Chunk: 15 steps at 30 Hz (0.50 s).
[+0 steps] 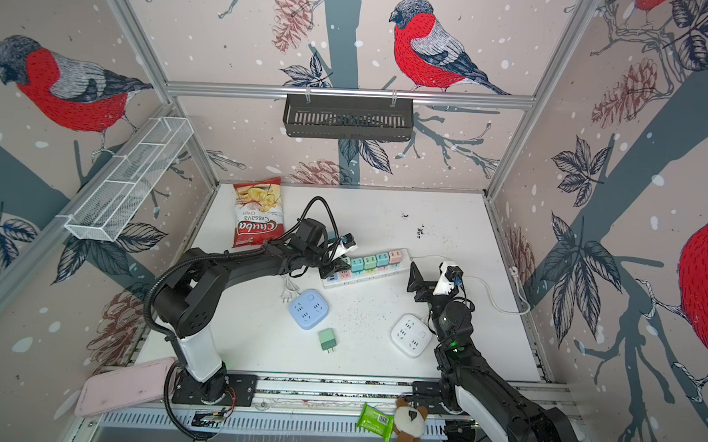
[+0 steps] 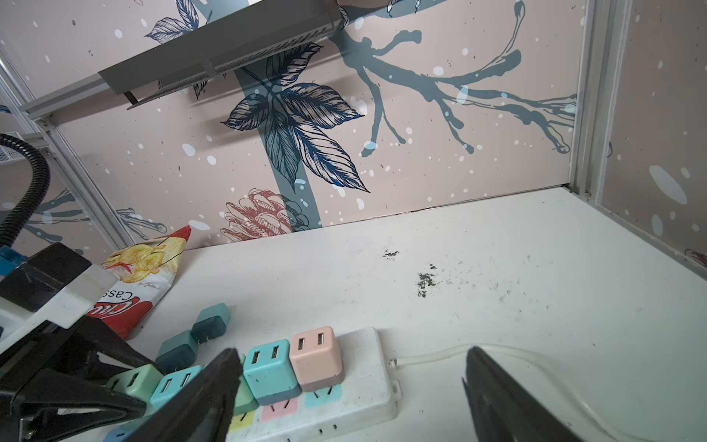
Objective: Insert the plug
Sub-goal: 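Lower and press the light-green adapter into the socket beside the teal adapter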
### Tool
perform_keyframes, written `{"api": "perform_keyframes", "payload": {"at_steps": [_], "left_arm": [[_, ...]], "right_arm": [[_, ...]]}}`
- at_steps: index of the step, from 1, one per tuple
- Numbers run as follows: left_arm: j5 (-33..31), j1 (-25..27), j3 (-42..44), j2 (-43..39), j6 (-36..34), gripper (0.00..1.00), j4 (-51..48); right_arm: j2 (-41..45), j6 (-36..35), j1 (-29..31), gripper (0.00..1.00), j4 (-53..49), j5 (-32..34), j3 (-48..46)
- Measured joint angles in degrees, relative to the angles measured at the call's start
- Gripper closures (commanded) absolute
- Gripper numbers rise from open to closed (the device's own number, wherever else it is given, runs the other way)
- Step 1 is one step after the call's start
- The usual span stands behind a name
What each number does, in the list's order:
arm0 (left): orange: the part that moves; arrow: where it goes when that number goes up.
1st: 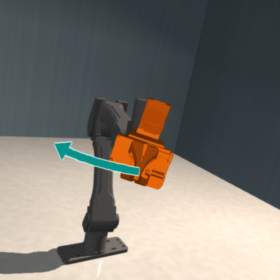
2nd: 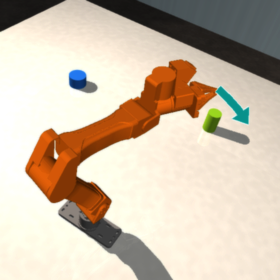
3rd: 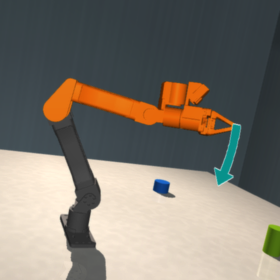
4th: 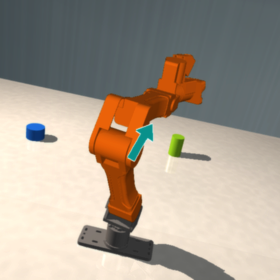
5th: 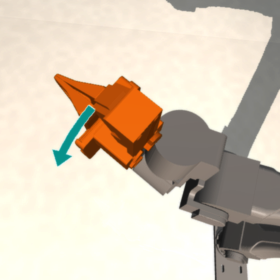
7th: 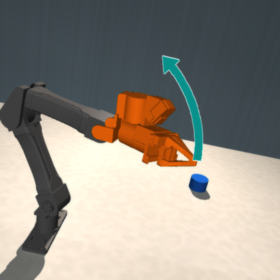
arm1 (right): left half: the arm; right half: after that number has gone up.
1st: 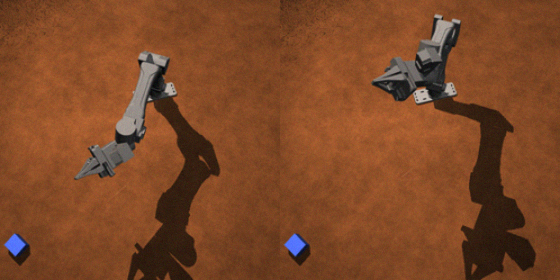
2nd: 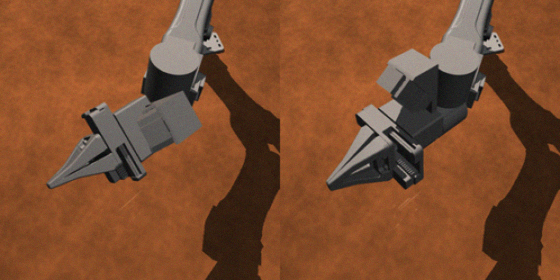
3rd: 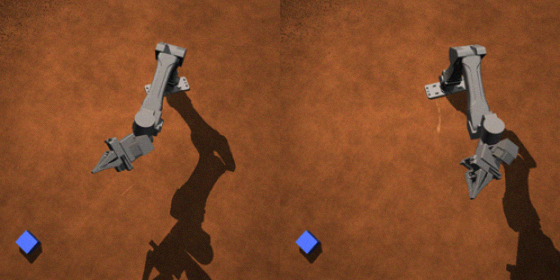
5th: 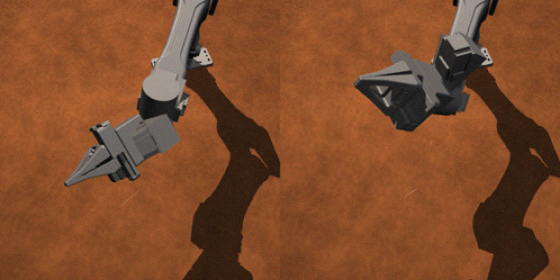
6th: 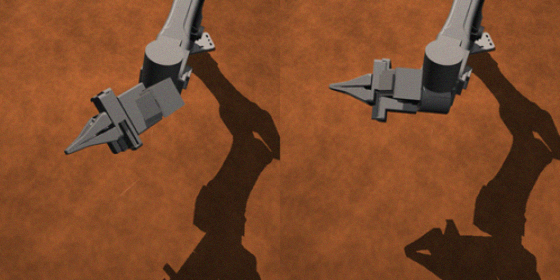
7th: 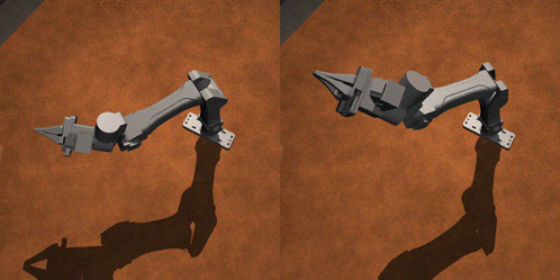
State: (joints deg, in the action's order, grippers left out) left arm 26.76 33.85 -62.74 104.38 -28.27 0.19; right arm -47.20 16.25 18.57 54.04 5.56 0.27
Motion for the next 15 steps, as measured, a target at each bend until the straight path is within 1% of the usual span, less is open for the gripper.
{"api": "perform_keyframes", "payload": {"at_steps": [8, 15], "left_arm": [[0.17, 0.04, -0.07, -0.39, 0.90, 1.00, -1.05], [0.31, 0.11, 2.32, -2.86, 1.01, 1.00, -3.61]], "right_arm": [[-0.35, 0.00, 0.00, 0.08, 0.02, 0.00, 0.00], [-0.68, 0.00, 0.00, 0.08, 0.02, -0.02, 0.00]]}}
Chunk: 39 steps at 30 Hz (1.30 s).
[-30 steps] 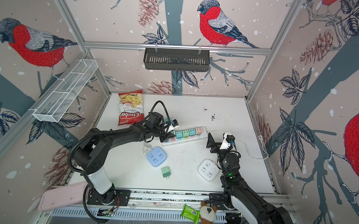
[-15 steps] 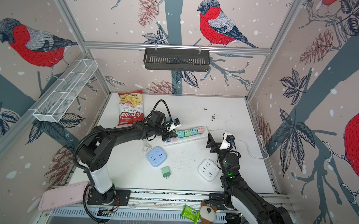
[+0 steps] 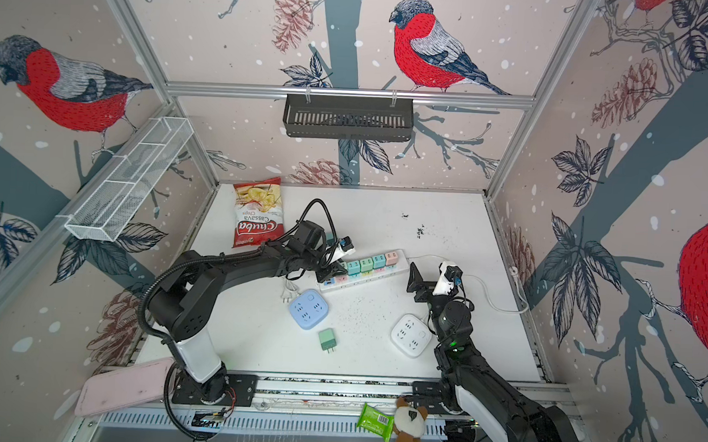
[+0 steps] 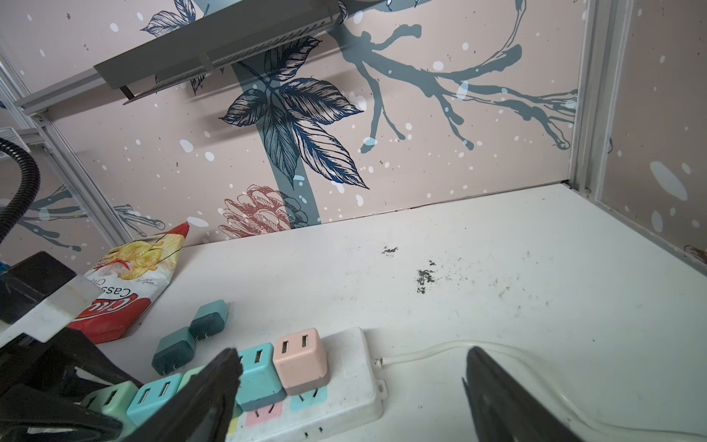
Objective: Insert the plug
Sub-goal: 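Lower and press the light-green adapter into the socket beside the teal adapter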
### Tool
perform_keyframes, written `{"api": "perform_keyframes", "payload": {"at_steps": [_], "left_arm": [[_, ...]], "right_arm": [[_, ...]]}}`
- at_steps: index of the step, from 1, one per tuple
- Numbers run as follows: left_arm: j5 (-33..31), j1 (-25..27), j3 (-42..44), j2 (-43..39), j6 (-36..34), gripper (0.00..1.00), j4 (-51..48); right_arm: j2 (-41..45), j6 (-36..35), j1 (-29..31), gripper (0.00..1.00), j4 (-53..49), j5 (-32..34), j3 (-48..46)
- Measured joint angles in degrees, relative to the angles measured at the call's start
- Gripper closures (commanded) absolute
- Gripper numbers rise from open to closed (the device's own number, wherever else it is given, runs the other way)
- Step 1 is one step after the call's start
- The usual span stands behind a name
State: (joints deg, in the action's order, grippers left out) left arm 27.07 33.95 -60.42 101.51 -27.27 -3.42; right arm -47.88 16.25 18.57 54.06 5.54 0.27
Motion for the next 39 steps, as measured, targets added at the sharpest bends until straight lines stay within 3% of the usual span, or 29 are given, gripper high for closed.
{"api": "perform_keyframes", "payload": {"at_steps": [15, 36, 39], "left_arm": [[4.28, -0.90, 1.66, 2.80, 2.97, 1.00, 5.07], [1.97, -0.22, 6.36, 1.88, 4.61, 1.00, 14.23], [1.70, -0.15, 6.16, 1.79, 4.76, 0.79, 14.08]], "right_arm": [[0.59, 0.00, 0.00, 0.08, 0.04, -0.17, 0.00], [0.61, 0.00, 0.04, 0.08, 0.04, -0.39, 0.00], [-0.04, 0.00, 0.04, 0.08, -0.02, -0.42, 0.00]]}}
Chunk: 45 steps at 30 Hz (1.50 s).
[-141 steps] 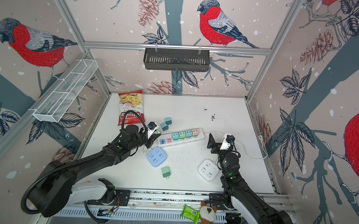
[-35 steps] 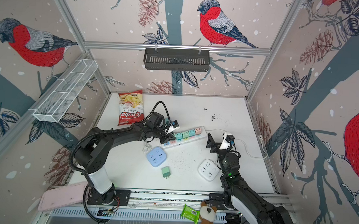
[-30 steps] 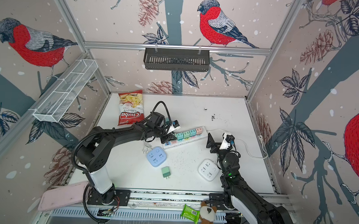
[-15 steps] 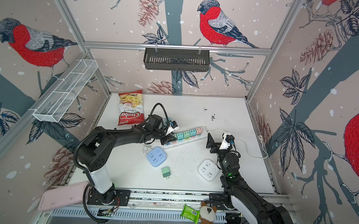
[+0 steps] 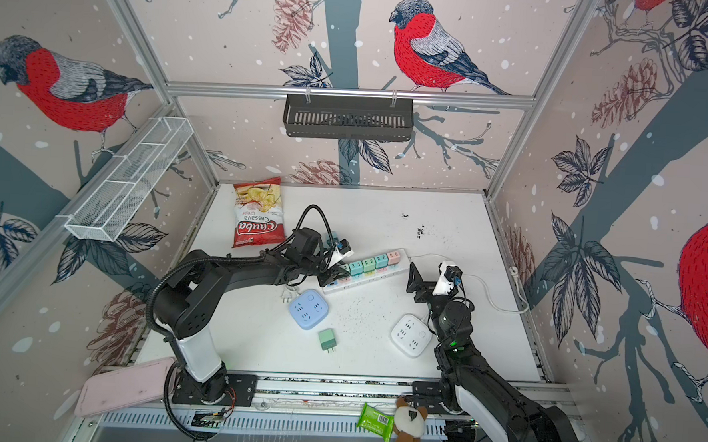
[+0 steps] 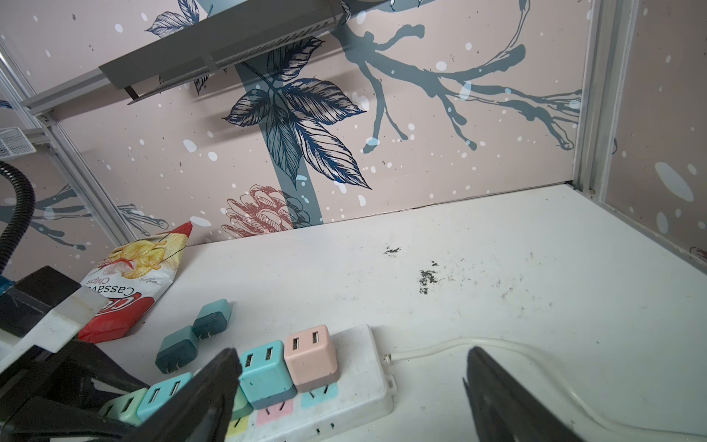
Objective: Insert the plug
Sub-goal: 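Lower and press the light-green adapter into the socket beside the teal adapter, then open the left gripper and lift it away from the power strip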
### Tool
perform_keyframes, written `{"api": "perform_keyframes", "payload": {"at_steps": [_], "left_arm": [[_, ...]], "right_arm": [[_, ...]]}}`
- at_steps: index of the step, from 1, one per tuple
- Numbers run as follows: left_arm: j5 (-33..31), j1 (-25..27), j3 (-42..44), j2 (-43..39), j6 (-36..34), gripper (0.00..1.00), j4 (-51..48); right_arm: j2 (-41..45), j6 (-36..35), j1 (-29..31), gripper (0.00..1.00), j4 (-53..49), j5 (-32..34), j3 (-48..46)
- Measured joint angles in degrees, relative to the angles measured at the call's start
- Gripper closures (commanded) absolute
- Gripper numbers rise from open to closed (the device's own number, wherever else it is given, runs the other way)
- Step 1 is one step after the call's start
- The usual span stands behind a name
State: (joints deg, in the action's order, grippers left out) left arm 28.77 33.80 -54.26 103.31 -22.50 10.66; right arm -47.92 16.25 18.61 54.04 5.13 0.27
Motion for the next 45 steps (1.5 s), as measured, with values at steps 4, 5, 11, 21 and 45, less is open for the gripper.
{"api": "perform_keyframes", "payload": {"at_steps": [4, 5, 11, 21, 45], "left_arm": [[-1.81, 0.15, -1.60, -0.94, 0.04, 0.01, -3.19], [-2.12, 0.11, -2.25, -1.77, 0.07, 0.01, -4.63], [-4.59, 0.09, -3.43, -11.17, 1.22, 0.01, -5.46], [-9.01, -4.59, 24.50, -37.83, 17.11, 0.01, 15.28], [-46.21, -7.02, 51.65, -55.87, 36.20, 0.01, 32.61]], "right_arm": [[0.39, 0.00, 0.00, 0.07, 0.02, 0.00, 0.00], [0.61, 0.00, 0.00, 0.07, 0.04, 0.02, 0.00], [0.70, 0.94, 0.09, 0.00, -0.31, 4.02, 0.04], [8.66, 14.67, -0.02, 0.00, -20.94, 15.10, 12.00], [13.75, 30.27, 7.45, 0.17, -75.01, 4.55, 22.86]]}}
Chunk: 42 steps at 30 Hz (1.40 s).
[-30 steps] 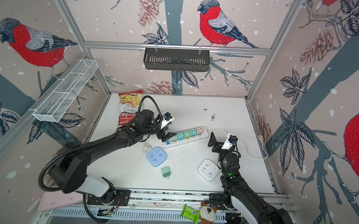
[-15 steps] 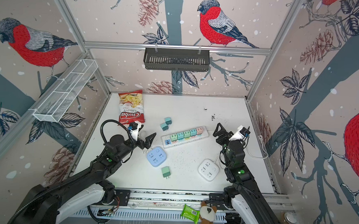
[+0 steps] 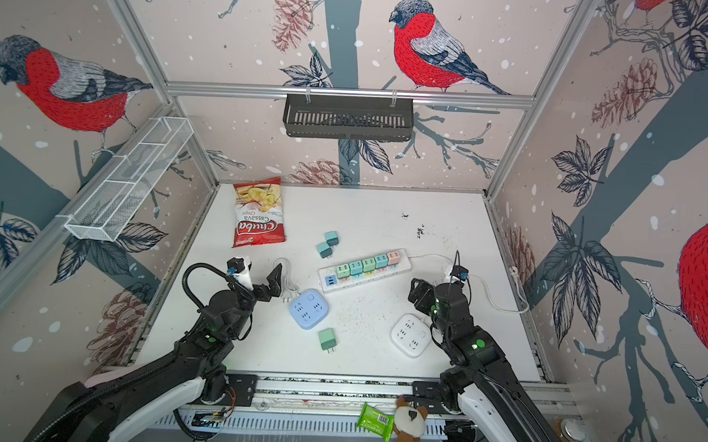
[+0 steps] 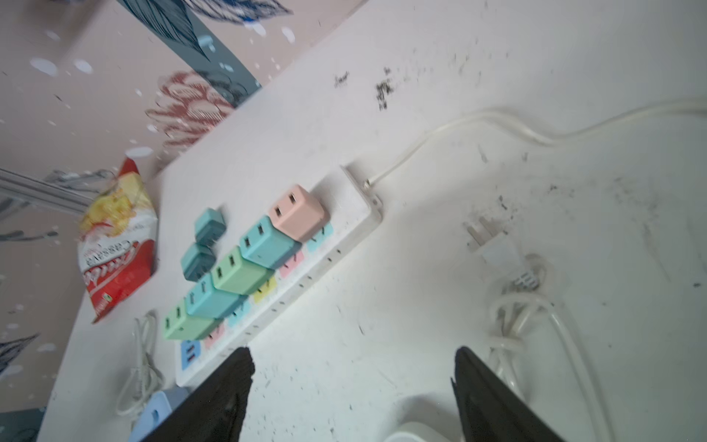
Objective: Insert the plug
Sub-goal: 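Open the left gripper and lift it away from the power strip, then move the right gripper down toward the white plug on the cord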
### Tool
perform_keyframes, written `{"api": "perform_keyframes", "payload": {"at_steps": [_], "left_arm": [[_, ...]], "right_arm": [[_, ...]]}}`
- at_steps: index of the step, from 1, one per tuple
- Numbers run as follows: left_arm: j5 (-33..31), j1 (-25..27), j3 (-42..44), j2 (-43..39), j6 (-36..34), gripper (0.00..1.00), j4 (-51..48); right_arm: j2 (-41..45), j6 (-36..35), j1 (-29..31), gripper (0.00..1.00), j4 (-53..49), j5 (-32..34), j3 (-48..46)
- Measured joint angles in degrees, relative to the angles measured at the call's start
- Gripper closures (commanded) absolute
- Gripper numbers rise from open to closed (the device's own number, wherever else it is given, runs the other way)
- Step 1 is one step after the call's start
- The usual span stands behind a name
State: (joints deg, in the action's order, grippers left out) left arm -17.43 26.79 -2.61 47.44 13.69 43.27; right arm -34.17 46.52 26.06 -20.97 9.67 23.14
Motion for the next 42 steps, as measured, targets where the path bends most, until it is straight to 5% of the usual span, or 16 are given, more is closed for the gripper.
{"api": "perform_keyframes", "payload": {"at_steps": [15, 23, 36, 42], "left_arm": [[-3.72, 0.02, -1.33, 0.79, 3.04, 0.01, -2.51], [-3.69, 0.02, -1.62, 0.94, 3.89, 0.01, -3.61], [-3.67, 0.02, -1.73, 0.76, 4.31, 0.01, -3.67], [-3.69, 0.02, -1.75, 0.66, 4.35, 0.01, -3.67]], "right_arm": [[-12.44, 1.25, -1.77, 0.23, 4.02, 1.44, -4.85], [-11.74, 1.49, -2.75, 0.33, 2.47, 6.10, -2.93], [-16.79, 2.49, -5.86, 0.30, 0.90, 3.37, -3.19], [-22.93, 1.18, -5.09, 0.42, 1.84, 0.83, -2.05]]}}
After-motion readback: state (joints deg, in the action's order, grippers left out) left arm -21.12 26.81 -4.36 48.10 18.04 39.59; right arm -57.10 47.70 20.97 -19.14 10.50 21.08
